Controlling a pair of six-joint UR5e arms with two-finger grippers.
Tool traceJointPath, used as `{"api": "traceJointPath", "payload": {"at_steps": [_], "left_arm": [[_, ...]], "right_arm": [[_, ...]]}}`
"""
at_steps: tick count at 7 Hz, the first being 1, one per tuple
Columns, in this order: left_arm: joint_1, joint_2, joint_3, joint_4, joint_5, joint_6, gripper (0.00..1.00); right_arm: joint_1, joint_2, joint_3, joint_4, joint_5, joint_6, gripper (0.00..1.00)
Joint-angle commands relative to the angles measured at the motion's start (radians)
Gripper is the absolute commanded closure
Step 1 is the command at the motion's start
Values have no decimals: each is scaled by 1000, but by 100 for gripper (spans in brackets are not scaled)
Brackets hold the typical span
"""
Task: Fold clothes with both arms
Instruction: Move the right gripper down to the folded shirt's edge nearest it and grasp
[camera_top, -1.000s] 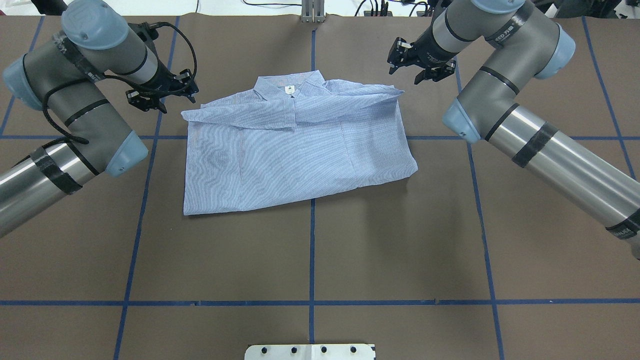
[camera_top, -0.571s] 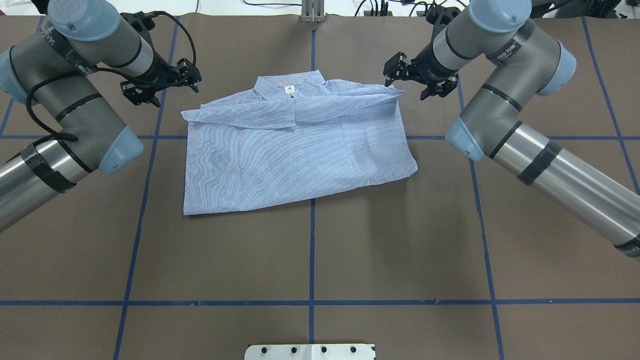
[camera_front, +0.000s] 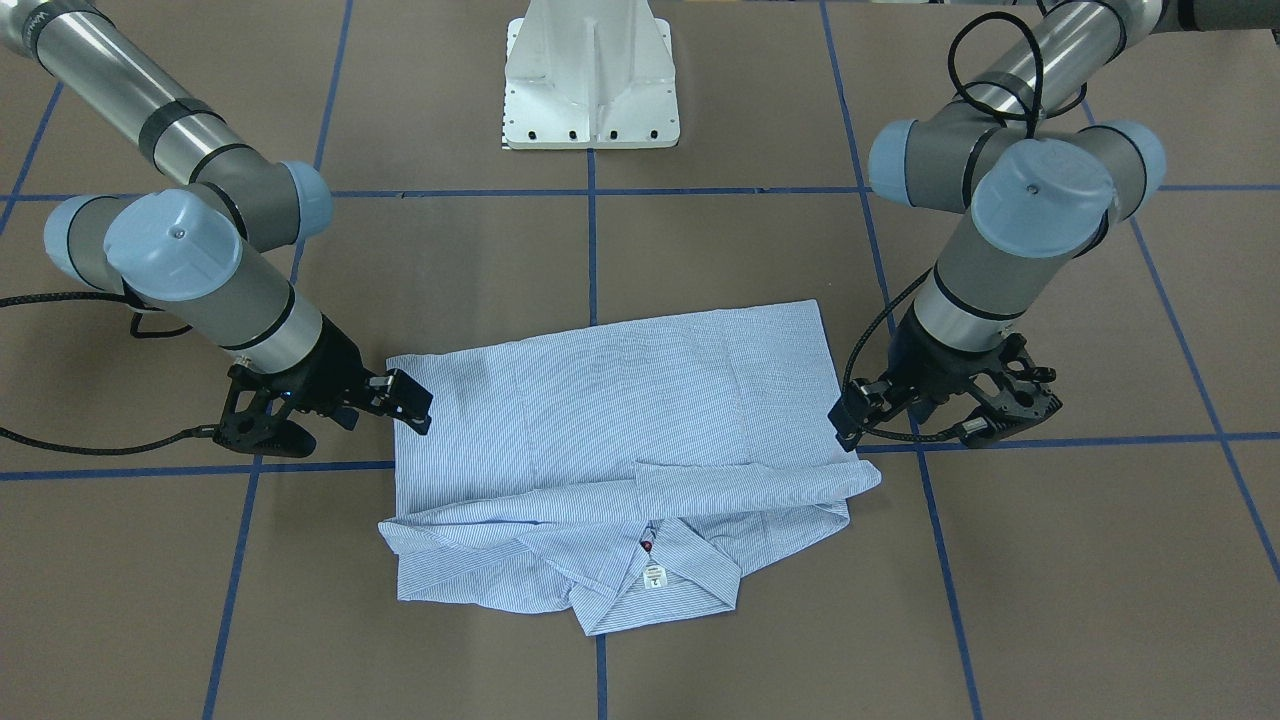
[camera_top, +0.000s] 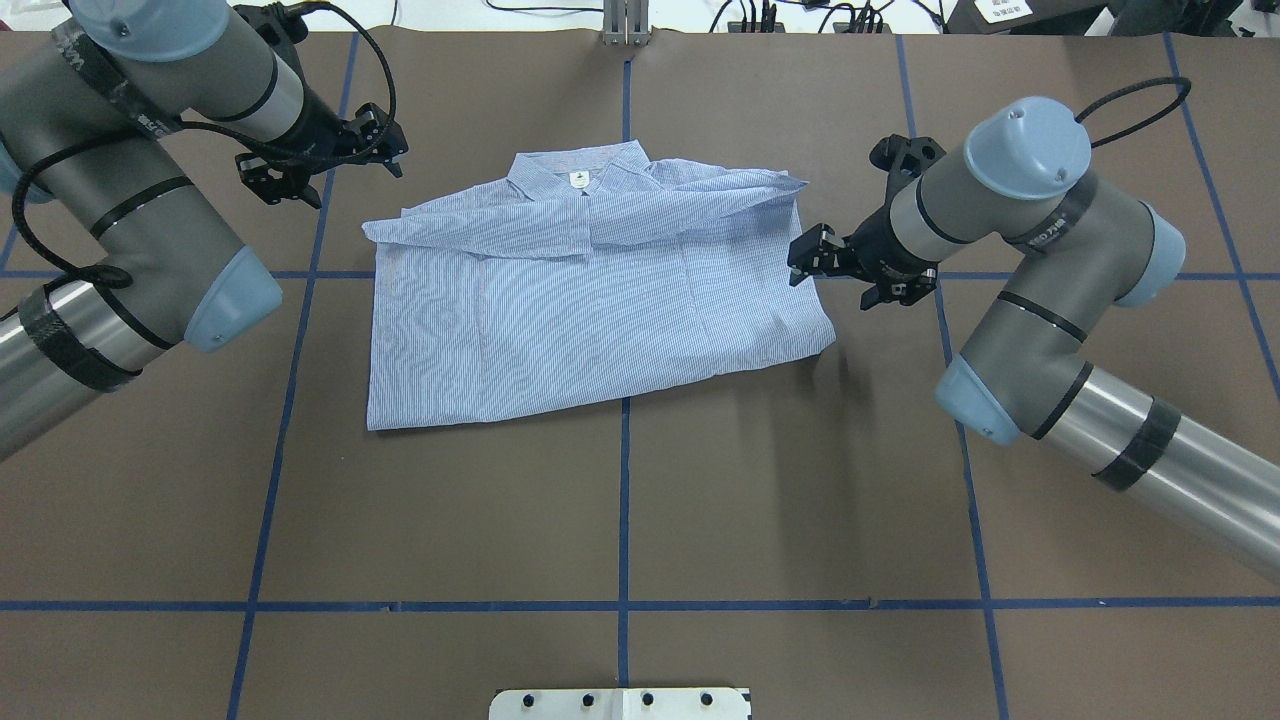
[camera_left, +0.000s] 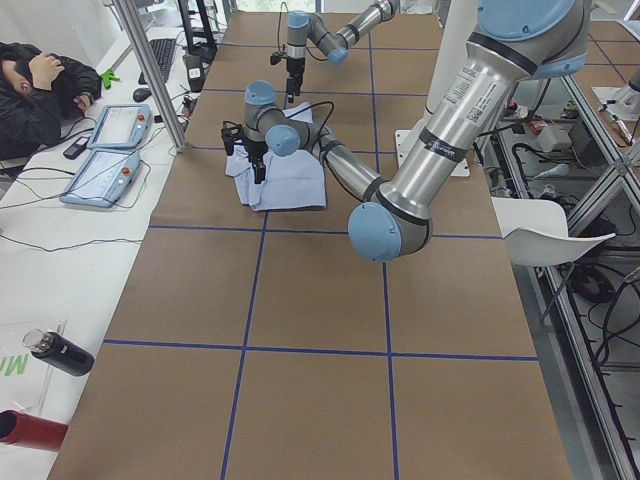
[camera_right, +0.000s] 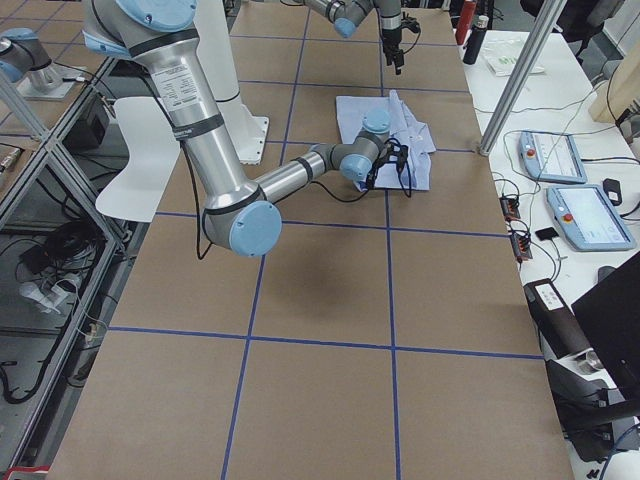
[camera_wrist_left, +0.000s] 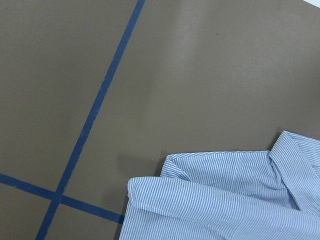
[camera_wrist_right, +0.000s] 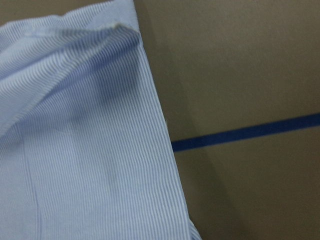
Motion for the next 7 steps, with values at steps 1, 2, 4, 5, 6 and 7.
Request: {"api": "traceJointPath", "payload": {"at_steps": [1,2,4,5,6,7], "left_arm": [[0,0,-4,3,2,-2,1],[0,0,-4,3,2,-2,1],[0,2,-4,3,6,-2,1],[-2,2,-4,3,6,-4,1],[-2,2,-4,3,6,-4,1],[-3,3,-4,3,6,-4,1]], "right_arm": [[-40,-29,14,-2,-2,4,0],[-58,-28,6,-2,-4,4,0],[-63,-26,12,-2,1,4,4],[-63,-29,15,0,4,19,62],[-60,-29,24,0,8,19,100],[-60,-28,31,-2,17,18,100]]}}
